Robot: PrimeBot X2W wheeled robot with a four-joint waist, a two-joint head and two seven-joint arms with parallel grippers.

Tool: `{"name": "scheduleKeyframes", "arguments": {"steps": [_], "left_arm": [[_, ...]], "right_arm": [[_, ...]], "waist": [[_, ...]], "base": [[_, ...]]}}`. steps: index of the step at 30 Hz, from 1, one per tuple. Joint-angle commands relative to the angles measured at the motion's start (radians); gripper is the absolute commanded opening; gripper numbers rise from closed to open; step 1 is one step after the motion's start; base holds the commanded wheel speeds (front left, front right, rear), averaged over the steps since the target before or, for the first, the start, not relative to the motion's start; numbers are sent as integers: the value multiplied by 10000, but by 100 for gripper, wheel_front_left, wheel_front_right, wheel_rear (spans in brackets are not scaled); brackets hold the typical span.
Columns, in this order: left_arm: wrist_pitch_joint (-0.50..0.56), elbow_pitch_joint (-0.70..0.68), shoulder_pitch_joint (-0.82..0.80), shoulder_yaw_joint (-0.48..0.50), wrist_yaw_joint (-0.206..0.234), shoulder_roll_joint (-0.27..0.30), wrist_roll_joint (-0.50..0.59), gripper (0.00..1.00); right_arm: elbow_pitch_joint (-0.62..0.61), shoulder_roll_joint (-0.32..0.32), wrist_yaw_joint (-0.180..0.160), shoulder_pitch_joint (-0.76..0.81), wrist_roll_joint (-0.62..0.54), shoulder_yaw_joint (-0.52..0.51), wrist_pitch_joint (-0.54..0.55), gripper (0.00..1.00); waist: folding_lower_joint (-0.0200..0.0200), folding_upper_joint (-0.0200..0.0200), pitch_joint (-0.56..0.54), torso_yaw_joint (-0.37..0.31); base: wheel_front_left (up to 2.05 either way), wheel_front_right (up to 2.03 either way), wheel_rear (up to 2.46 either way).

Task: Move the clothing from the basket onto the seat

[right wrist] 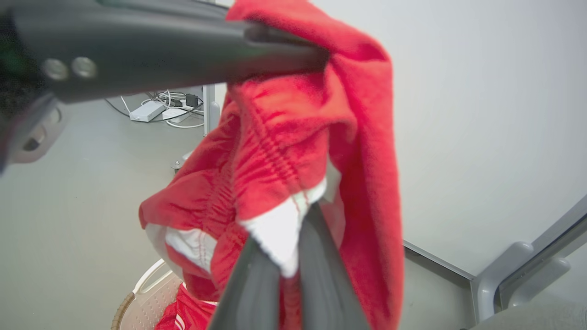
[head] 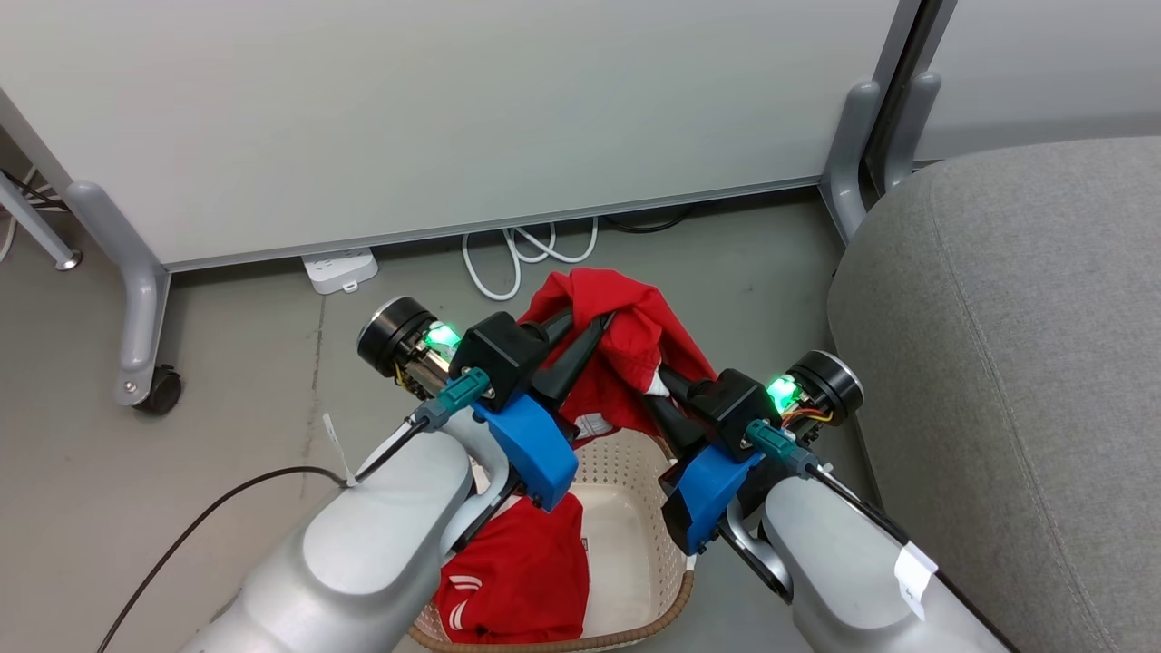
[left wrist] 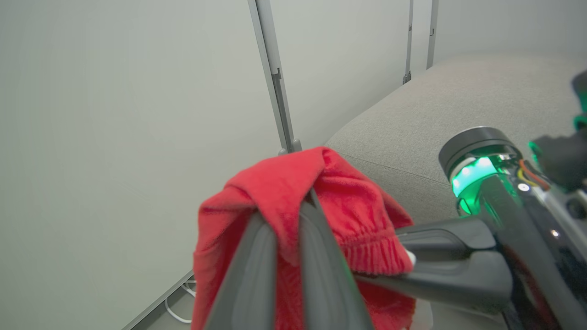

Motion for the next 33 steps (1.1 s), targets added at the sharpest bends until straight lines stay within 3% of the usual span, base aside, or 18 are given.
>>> {"name": "scheduleKeyframes", "arguments": {"steps": [1,3,4,5,33], "left_arm": [[-59,23,-121,-38,5,-8,-23,0],[-62,34,-122,-49,4,-9,-43,0],[-63,39,-129,-52,15,-9,-52,73],[-65,39,-138,-49,46,-12,-47,100],[36,49,-200,-201,119,75,-77,100]], "right_arm": [[-53,-22,-7,35,57,29,-6,0],[-63,-22,-7,51,85,31,-6,0],[-67,-22,-7,56,95,35,-6,0],[-70,-22,-7,61,107,38,-6,0],[-338,-20,-7,-42,308,-424,-6,0]], "waist": [[0,0,-2,0],[0,0,0,-2],[0,0,1,-3],[0,0,1,-4],[0,0,437,-595]], "base": [[0,0,0],[0,0,0],[0,0,0],[0,0,0],[0,0,0]]}}
